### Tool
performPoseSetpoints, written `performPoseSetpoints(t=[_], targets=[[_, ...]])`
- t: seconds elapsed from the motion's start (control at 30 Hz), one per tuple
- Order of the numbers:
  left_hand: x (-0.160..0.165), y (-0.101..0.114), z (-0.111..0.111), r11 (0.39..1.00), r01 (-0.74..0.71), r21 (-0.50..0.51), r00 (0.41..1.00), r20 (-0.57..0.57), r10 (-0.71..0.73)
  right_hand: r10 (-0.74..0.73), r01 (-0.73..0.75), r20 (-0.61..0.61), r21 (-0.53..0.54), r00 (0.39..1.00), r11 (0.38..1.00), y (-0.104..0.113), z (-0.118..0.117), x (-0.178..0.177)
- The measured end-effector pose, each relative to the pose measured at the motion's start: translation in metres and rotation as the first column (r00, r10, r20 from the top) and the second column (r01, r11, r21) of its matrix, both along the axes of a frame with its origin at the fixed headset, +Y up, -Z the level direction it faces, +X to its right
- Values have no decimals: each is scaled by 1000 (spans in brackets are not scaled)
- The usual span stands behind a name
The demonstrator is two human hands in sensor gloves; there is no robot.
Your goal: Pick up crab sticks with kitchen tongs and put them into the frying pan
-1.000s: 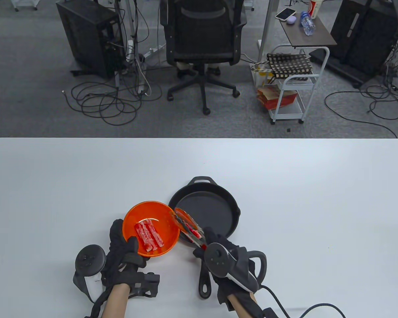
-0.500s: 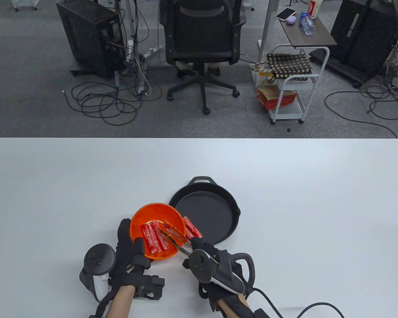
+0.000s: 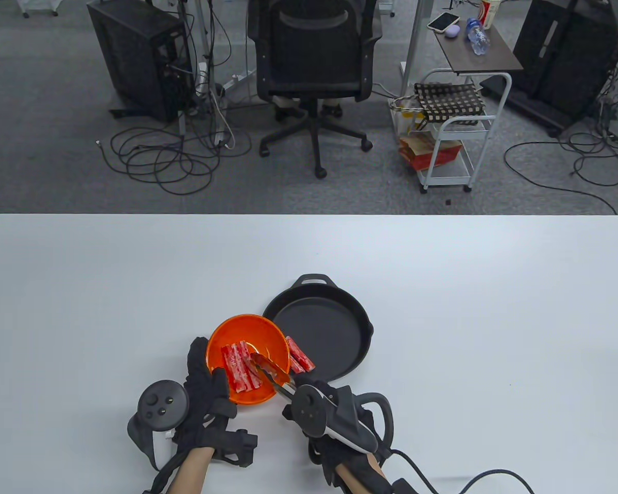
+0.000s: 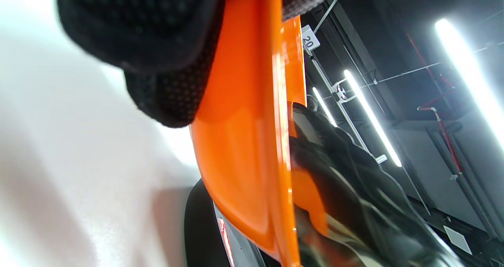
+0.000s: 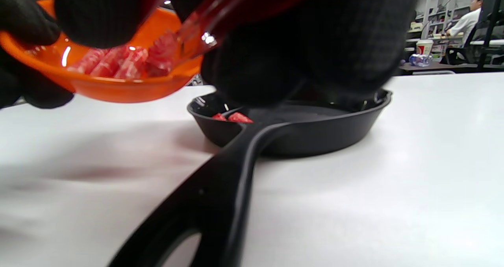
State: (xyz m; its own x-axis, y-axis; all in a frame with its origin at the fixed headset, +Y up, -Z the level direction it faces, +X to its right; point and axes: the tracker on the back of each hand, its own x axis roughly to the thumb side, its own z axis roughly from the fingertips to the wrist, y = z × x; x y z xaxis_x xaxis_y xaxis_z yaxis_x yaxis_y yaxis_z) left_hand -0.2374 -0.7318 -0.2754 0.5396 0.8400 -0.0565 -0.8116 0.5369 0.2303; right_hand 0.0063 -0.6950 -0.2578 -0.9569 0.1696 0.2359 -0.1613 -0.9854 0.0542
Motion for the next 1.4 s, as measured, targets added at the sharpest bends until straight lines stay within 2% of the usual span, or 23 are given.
performPoseSetpoints(t=[0.5, 0.7, 0.83, 1.13, 1.4], targets=[[-1, 0, 0, 999, -50, -13, 999, 2, 50, -43, 43, 18, 25, 999, 999, 1, -3, 7], [-5, -3, -1, 992, -123, -42, 992, -6, 123, -70, 69, 27, 48, 997, 997, 4, -3, 12], [-9, -7, -2, 980, -186, -68, 982, -20, 185, -110, 107, 43, 70, 993, 992, 9, -3, 18], [-14, -11, -4, 973, -216, -87, 976, -38, 213, -203, 188, 131, 121, 970, 975, 17, -8, 46], [-19, -12, -4, 962, -259, -82, 965, -62, 255, -116, 98, 226, 90, 967, 991, -2, -25, 66]])
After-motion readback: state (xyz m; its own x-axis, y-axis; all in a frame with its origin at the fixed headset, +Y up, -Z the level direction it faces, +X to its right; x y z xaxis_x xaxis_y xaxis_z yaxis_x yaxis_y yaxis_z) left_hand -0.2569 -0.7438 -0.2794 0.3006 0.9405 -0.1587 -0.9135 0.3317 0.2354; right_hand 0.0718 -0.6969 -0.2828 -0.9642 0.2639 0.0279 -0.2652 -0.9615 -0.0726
